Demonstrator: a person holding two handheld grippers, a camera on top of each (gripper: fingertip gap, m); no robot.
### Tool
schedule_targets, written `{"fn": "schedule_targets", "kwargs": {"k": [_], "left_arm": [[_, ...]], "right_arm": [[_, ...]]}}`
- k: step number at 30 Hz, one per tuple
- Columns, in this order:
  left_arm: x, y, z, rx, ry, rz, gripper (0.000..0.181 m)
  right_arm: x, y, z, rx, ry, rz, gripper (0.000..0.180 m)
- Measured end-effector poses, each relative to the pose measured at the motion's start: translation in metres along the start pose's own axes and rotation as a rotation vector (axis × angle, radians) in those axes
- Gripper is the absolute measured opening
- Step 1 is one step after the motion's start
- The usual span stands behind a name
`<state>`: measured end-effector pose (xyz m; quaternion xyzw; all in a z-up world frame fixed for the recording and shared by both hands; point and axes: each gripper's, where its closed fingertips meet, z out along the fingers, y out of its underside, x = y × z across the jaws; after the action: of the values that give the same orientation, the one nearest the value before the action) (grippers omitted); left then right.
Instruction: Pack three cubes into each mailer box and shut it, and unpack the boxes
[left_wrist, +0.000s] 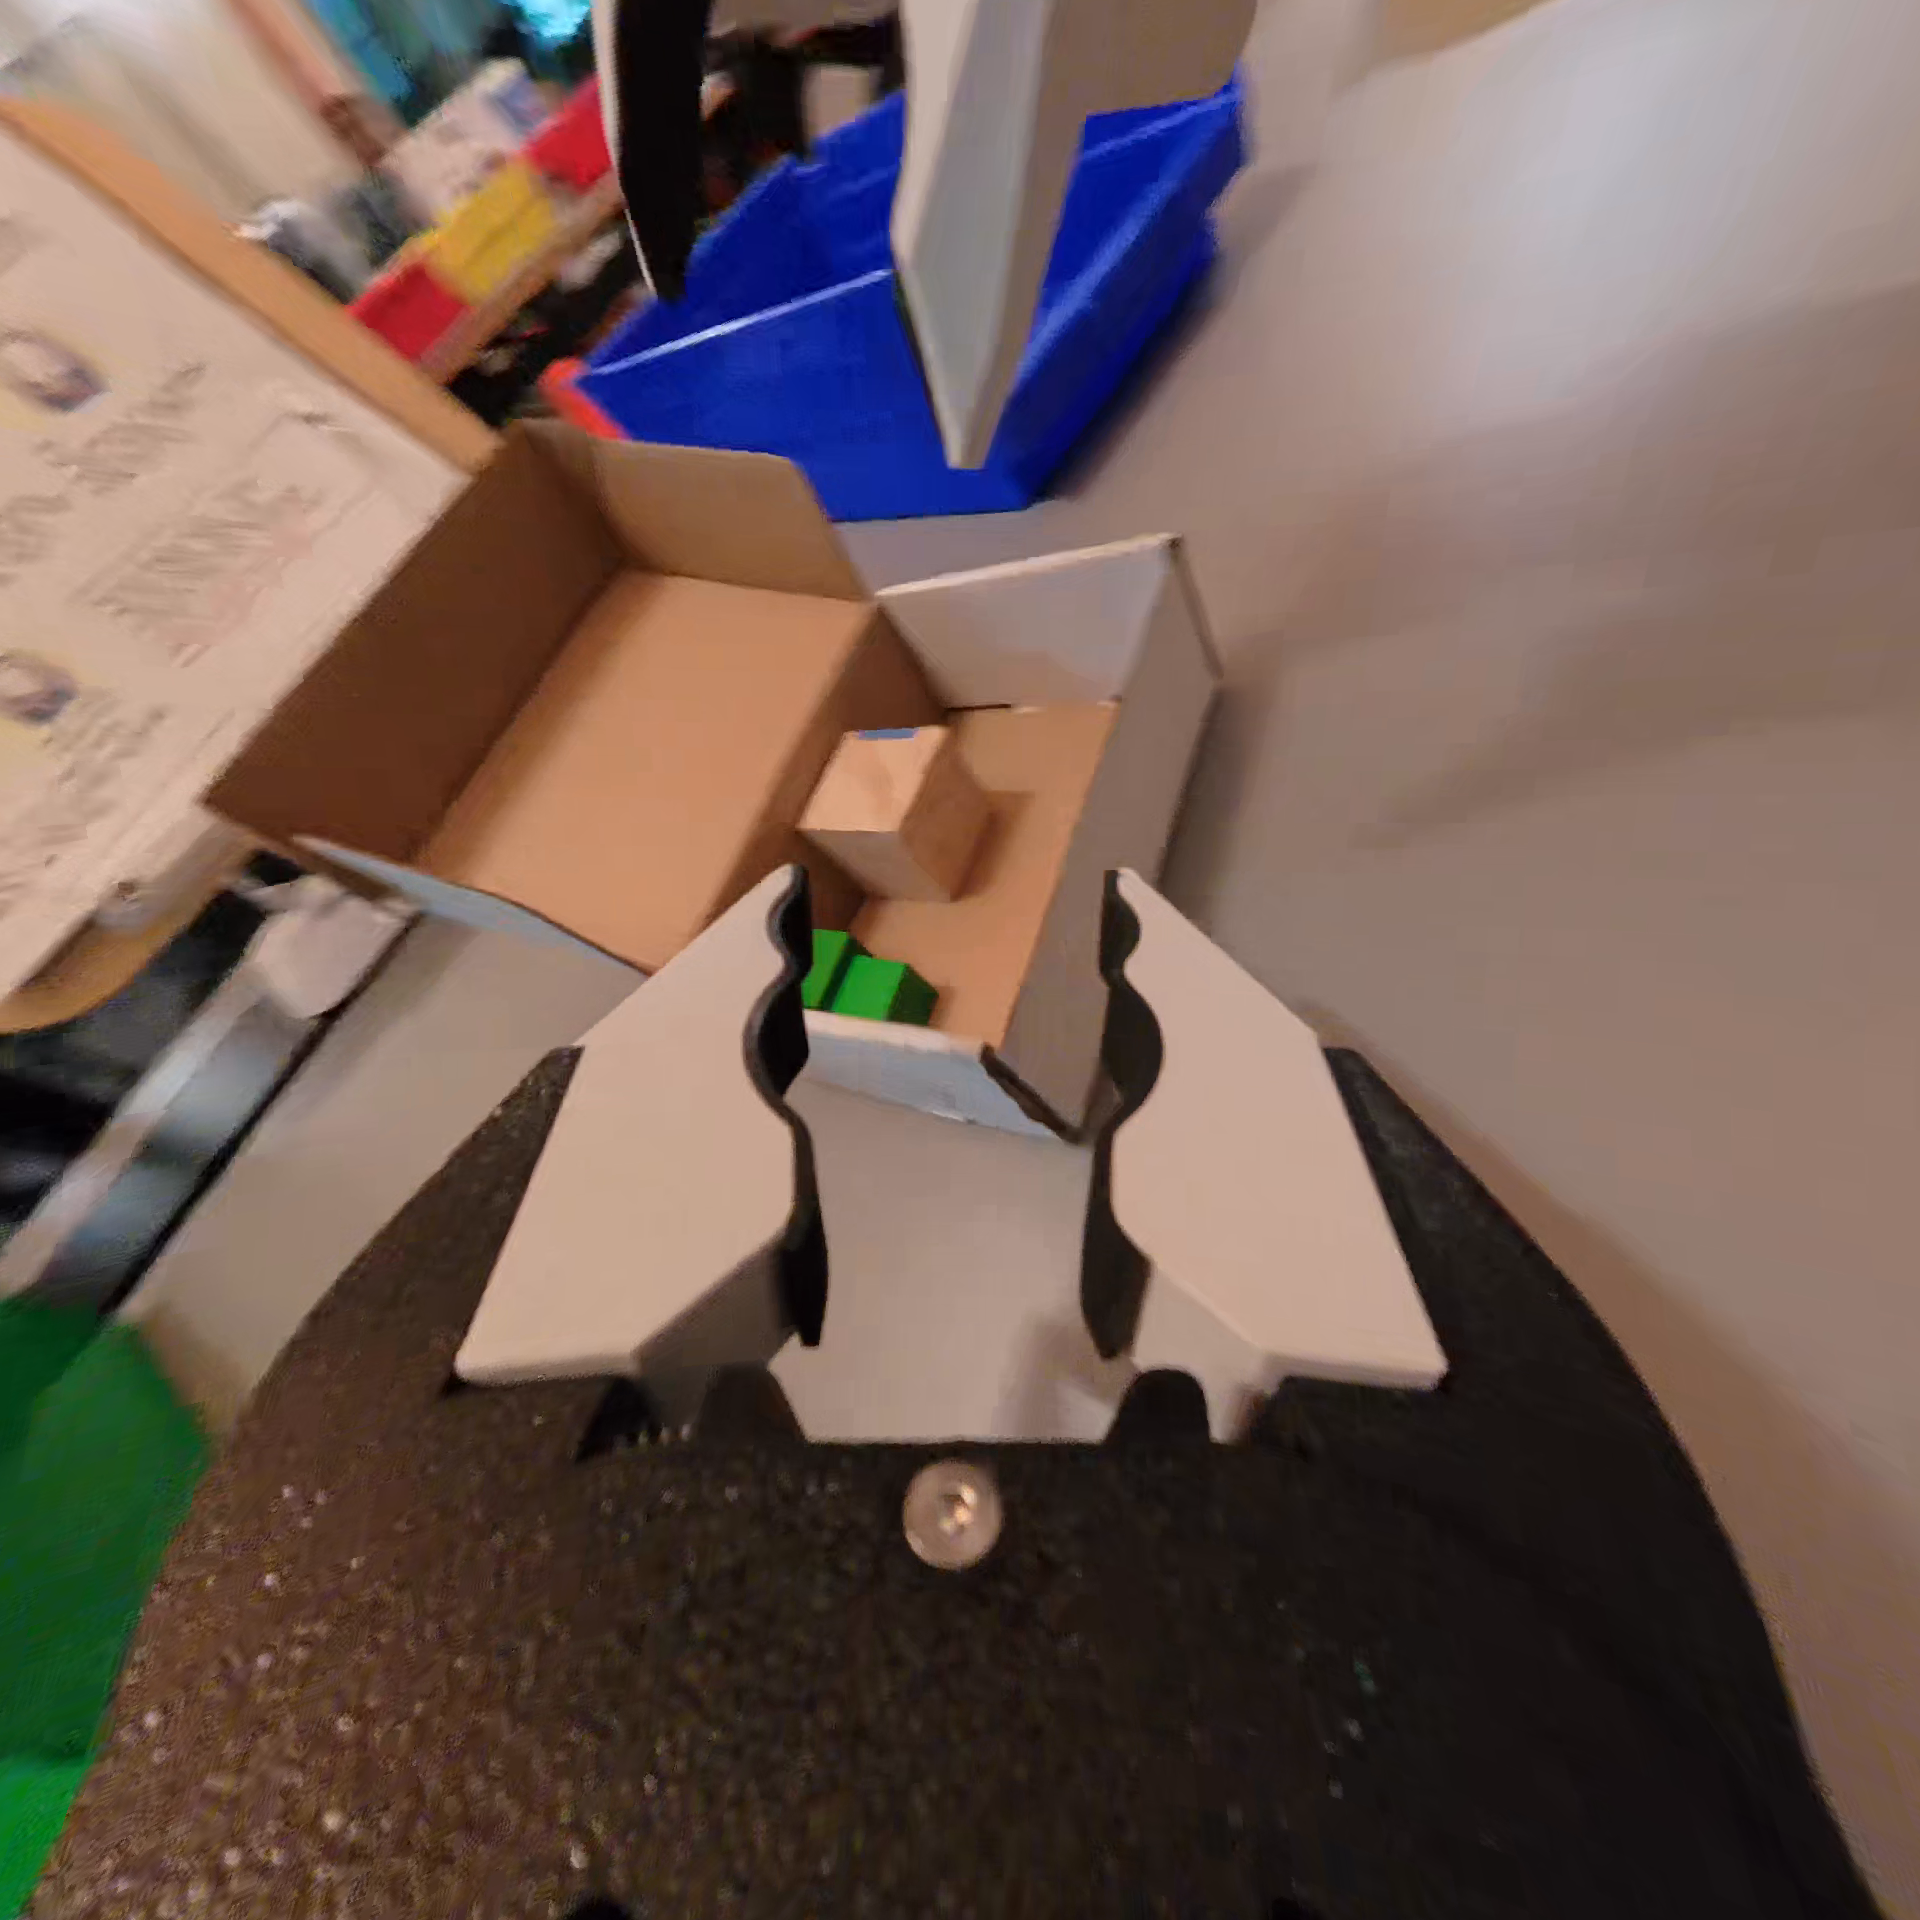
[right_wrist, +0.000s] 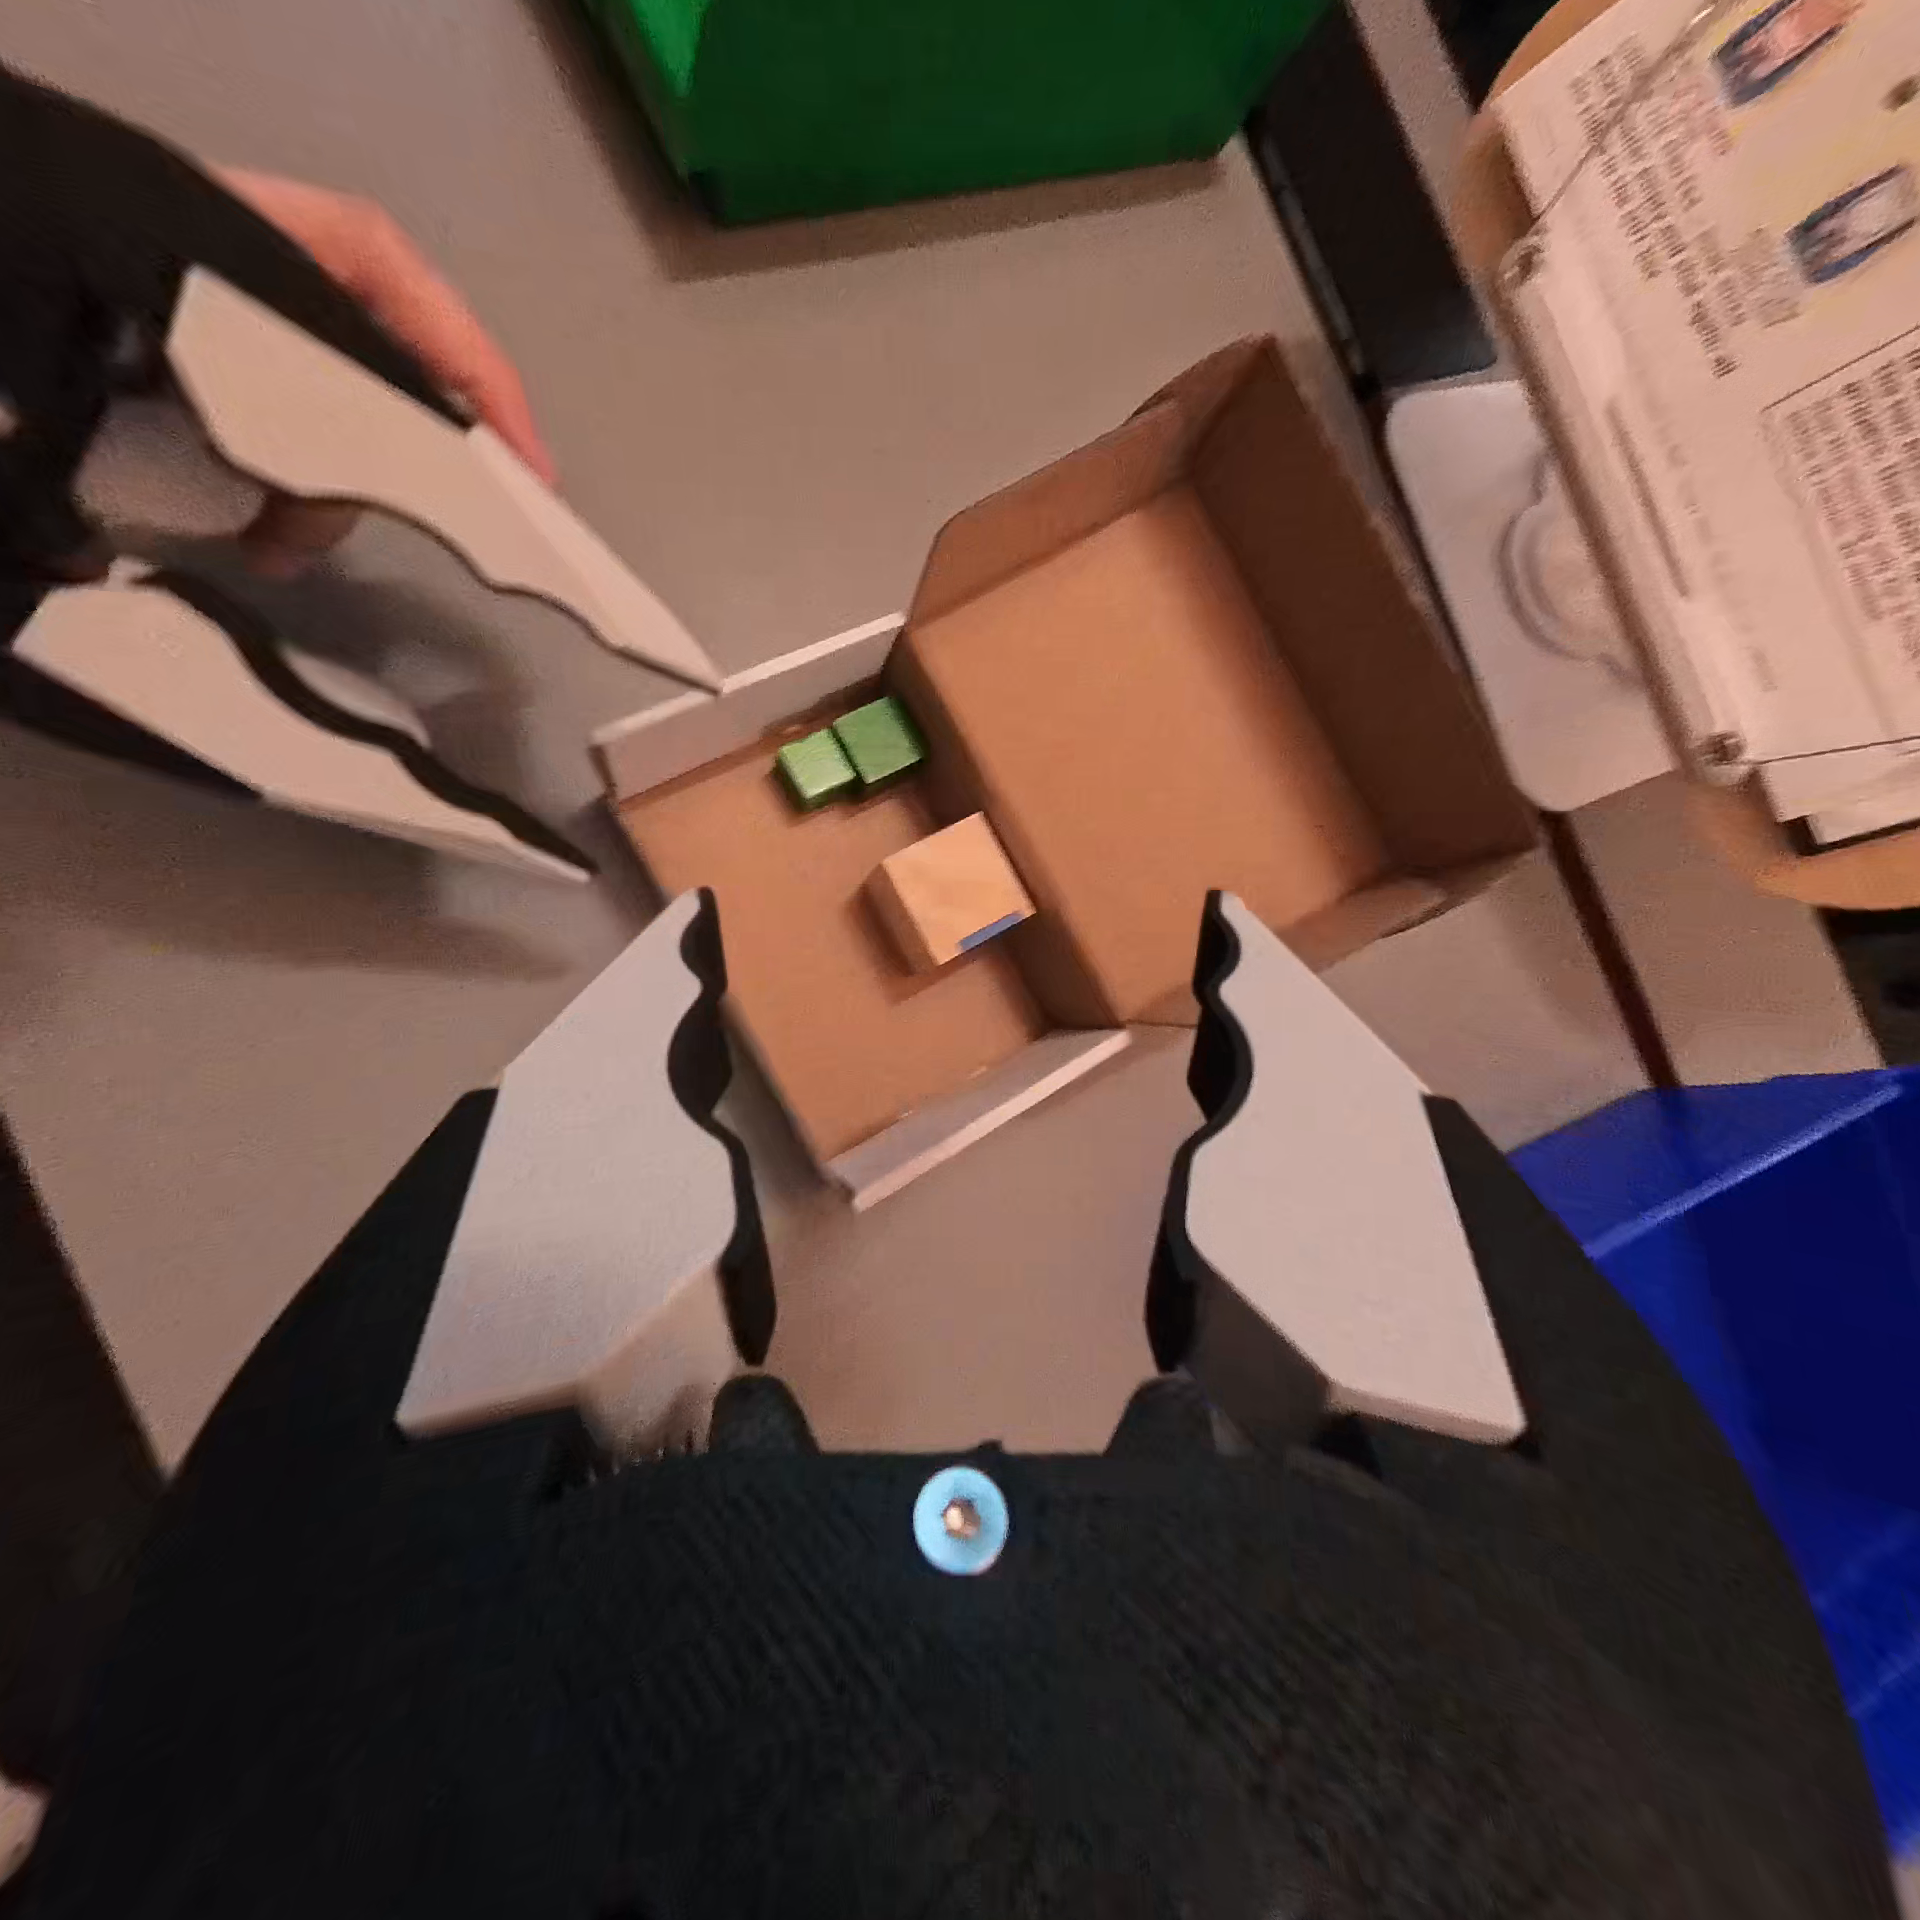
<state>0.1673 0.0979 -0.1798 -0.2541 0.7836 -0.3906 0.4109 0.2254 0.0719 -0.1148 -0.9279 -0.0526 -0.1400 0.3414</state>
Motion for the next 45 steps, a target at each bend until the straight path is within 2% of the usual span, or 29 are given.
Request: {"fn": "schedule_targets", "kwargs": {"k": [2, 5, 8, 11, 13, 14, 22, 28, 31, 34, 37, 40, 42, 45], "left_arm": [[0.011, 0.011, -0.009, 0.000, 0.165, -0.035, 0.061], [0.003, 0.026, -0.010, -0.072, 0.210, -0.113, 0.077], [0.008, 0.022, -0.006, -0.025, 0.267, -0.001, 0.065], [0.018, 0.024, 0.001, -0.002, 0.290, 0.148, 0.043], [0.021, 0.030, 0.006, -0.034, 0.291, 0.243, 0.007], [0.021, 0.031, 0.008, -0.042, 0.287, 0.285, 0.004], [0.024, 0.028, 0.012, -0.060, 0.323, 0.242, 0.002], [0.024, 0.026, 0.015, -0.026, 0.276, 0.208, 0.002], [0.022, 0.025, 0.017, -0.021, 0.222, 0.203, 0.002], [0.023, 0.024, 0.020, -0.032, 0.155, 0.205, 0.003], [0.022, 0.024, 0.020, -0.058, 0.113, 0.191, 0.003], [0.023, 0.025, 0.018, -0.067, 0.087, 0.167, 0.003], [0.025, 0.025, 0.015, -0.070, 0.074, 0.174, 0.003], [0.028, 0.024, 0.012, -0.070, 0.062, 0.172, 0.003]], "right_arm": [[-0.015, 0.016, 0.007, -0.028, -0.072, 0.064, 0.081], [-0.010, 0.036, 0.032, -0.078, -0.040, 0.305, 0.085], [-0.017, 0.048, 0.054, -0.128, -0.058, 0.405, 0.087], [-0.016, 0.058, 0.067, -0.189, -0.035, 0.449, 0.087], [-0.016, 0.058, 0.070, -0.194, -0.032, 0.479, 0.084], [-0.015, 0.056, 0.071, -0.192, -0.030, 0.491, 0.083], [0.002, 0.054, 0.089, -0.245, 0.023, 0.582, 0.076], [0.010, 0.058, 0.106, -0.340, 0.001, 0.668, 0.068], [0.012, 0.057, 0.111, -0.367, -0.011, 0.616, 0.047], [0.010, 0.051, 0.111, -0.354, -0.028, 0.546, 0.046], [0.005, 0.034, 0.088, -0.290, -0.089, 0.516, 0.045], [0.022, 0.012, 0.034, -0.158, -0.110, 0.459, 0.045], [0.061, 0.017, -0.011, -0.123, -0.003, 0.462, 0.045], [0.138, 0.069, -0.061, -0.220, 0.222, 0.536, 0.045]]}}
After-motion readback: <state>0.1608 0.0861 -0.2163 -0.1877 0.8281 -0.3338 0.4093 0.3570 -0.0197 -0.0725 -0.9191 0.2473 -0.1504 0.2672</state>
